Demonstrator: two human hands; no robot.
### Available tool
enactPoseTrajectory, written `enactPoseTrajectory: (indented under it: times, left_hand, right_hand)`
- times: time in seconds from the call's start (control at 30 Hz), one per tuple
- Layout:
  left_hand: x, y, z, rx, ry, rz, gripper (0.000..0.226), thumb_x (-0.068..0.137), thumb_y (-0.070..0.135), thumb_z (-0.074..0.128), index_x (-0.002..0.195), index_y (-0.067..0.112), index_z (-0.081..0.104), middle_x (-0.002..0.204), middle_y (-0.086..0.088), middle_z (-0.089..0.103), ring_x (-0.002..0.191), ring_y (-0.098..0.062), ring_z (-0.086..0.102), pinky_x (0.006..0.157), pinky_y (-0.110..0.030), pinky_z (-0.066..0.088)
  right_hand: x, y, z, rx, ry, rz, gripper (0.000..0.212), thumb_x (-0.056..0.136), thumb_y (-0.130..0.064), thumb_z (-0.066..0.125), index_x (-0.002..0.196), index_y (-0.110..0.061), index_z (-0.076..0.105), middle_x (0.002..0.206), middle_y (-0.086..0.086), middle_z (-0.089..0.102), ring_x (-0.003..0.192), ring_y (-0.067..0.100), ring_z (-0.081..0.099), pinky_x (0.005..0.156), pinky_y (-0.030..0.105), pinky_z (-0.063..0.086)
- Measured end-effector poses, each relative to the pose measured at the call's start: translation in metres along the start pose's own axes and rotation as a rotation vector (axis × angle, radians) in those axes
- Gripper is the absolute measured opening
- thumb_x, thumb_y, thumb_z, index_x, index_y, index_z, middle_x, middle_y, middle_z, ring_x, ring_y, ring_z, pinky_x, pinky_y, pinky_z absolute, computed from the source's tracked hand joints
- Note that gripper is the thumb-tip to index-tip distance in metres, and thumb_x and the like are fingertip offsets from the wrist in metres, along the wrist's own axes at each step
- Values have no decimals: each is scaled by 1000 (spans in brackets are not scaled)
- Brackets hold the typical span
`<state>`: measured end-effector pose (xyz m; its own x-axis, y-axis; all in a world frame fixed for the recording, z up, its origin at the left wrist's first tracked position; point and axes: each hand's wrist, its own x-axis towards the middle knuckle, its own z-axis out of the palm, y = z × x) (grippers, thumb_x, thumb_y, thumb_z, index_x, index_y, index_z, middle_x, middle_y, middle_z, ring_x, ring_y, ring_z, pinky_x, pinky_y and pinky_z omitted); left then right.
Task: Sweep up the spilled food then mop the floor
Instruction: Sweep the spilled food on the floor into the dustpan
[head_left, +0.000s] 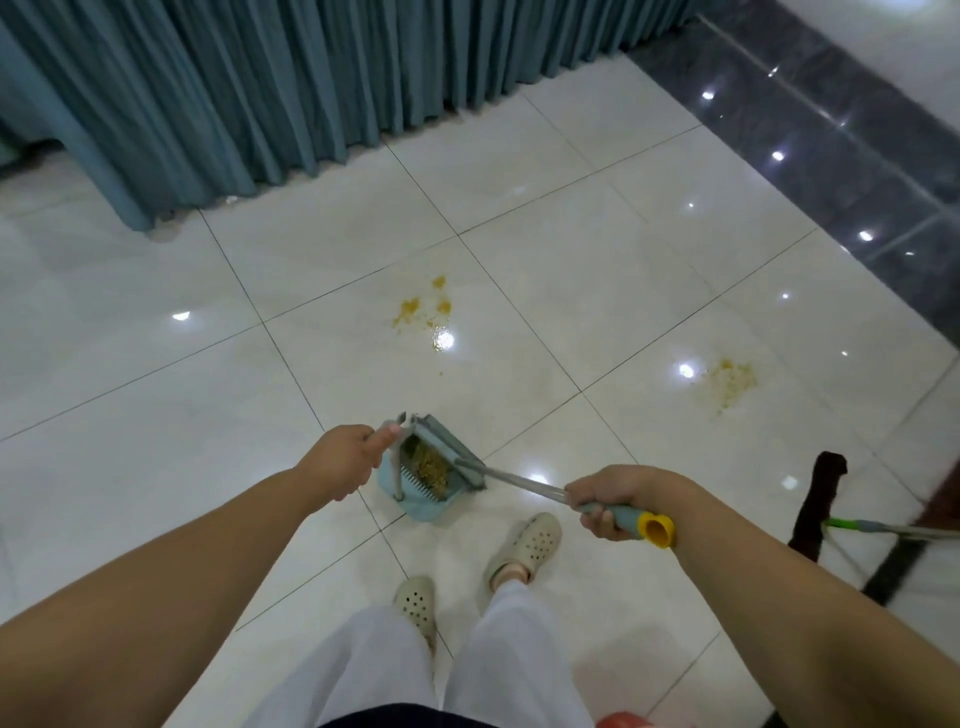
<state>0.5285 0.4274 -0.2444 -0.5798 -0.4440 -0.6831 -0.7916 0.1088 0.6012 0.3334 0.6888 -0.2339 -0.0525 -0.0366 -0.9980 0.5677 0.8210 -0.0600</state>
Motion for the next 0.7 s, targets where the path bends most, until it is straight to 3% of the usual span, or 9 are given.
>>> enactPoseTrajectory:
  times: [0.17,0.3,0.43,0.7]
  left_hand:
    - [-6,-3,2,-24,11,-7,54,94,54,44,75,5,56,57,-7,46,45,-16,37,42,-23,31]
    - [-16,-7,3,-77,46,-13,56,94,54,43,74,4,55,55,-7,45,44,-17,36,42,-22,32]
    - [-36,-15,0,-140,94,-32,56,93,55,44,72,4,53,54,-7,45,42,-16,35,42,-22,31]
    - [-91,-36,-2,-288,284,-113,55,93,56,43,73,5,51,59,-8,45,49,-18,36,46,-23,33]
  right_hand:
    - [-12,21,6,22,33,-12,9,95,-12,50,101,-6,46,47,6,46,30,7,37,29,13,35]
    - [-17,35,3,101,84,-42,7,96,-11,51,96,-5,47,59,9,45,30,8,37,29,13,35]
    - [-20,42,-5,139,108,-68,9,97,-11,50,90,-5,48,58,8,43,28,9,36,30,12,34]
    - [0,55,-17,129,141,-57,19,98,-13,49,84,0,48,51,9,46,24,12,39,26,13,34]
